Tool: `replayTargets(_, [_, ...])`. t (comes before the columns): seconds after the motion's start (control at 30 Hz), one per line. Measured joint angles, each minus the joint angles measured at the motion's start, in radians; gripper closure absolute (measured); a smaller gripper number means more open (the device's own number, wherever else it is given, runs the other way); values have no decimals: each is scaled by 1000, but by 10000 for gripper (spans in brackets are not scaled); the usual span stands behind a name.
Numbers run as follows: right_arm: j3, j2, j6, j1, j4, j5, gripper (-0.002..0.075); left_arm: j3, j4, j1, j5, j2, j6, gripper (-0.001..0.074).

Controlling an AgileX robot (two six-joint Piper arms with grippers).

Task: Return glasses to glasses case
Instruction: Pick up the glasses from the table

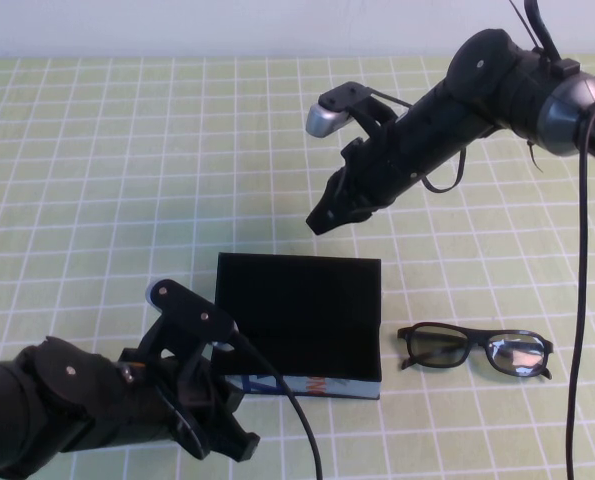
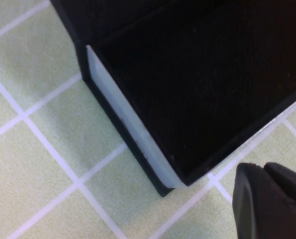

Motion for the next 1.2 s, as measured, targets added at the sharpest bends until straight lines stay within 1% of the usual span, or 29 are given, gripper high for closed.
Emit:
replayTargets(0.1, [0, 10, 30, 0, 0, -45, 743, 0, 0, 0, 6, 0, 0, 739])
replayTargets(0.2, [0, 30, 38, 0, -4, -45, 743, 0, 0, 0, 8, 0, 0, 739])
replayTargets(0.4, [0, 60, 41, 0, -9, -3, 743, 0, 0, 0, 8, 34, 0, 739])
replayTargets(0.7, [0, 64, -11, 0, -7, 86, 743, -11, -18, 0, -6, 76, 0, 739])
replayTargets(1.2, [-18, 58, -27, 0, 60, 105, 743, -12, -27, 0, -8, 78, 4, 739])
